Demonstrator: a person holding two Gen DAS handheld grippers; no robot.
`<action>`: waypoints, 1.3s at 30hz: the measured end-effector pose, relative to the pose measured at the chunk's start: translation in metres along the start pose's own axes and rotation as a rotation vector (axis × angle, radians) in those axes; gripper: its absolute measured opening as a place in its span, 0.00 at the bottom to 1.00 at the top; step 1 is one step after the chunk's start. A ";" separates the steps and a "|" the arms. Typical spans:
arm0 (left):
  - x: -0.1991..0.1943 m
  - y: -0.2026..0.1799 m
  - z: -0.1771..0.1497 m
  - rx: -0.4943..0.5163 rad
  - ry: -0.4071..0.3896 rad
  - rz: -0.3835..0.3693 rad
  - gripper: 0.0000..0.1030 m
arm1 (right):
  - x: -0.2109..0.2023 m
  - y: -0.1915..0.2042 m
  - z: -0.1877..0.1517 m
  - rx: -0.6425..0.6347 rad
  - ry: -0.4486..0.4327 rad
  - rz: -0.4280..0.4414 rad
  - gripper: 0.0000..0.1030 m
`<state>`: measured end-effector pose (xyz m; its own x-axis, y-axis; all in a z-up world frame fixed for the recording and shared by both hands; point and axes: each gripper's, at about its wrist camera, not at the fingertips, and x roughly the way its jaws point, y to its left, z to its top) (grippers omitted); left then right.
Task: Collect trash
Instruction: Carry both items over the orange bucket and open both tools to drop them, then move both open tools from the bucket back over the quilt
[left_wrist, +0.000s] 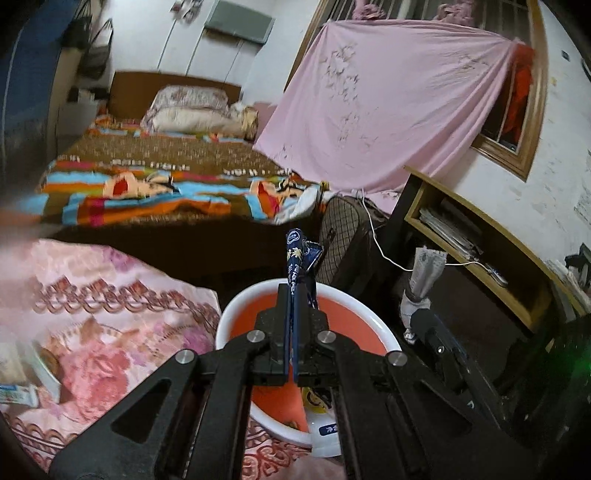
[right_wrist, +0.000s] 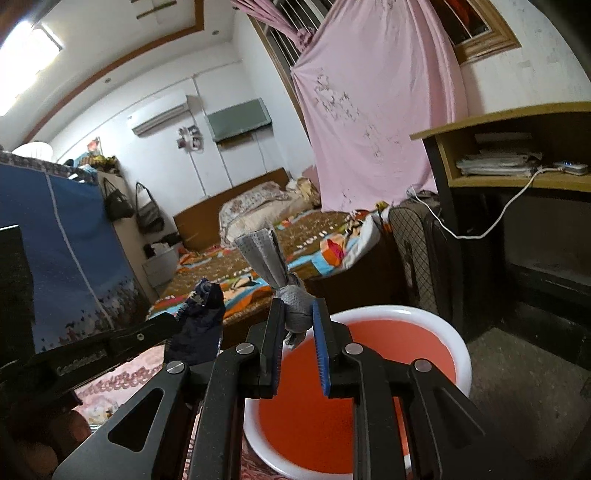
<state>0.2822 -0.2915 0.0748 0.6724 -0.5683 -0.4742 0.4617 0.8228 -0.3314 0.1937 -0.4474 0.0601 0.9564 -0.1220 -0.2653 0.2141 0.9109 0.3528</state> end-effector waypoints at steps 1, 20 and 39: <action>0.004 0.000 0.000 -0.011 0.015 -0.003 0.00 | 0.001 -0.001 -0.001 0.004 0.007 -0.003 0.15; -0.010 0.024 -0.002 -0.058 0.018 0.053 0.16 | 0.003 0.000 -0.004 0.002 0.035 -0.020 0.40; -0.136 0.089 -0.021 0.018 -0.311 0.337 0.89 | -0.031 0.070 -0.008 -0.144 -0.179 0.152 1.00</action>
<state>0.2197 -0.1411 0.0927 0.9274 -0.2426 -0.2847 0.1952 0.9631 -0.1851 0.1771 -0.3768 0.0855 0.9980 -0.0355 -0.0517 0.0470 0.9692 0.2419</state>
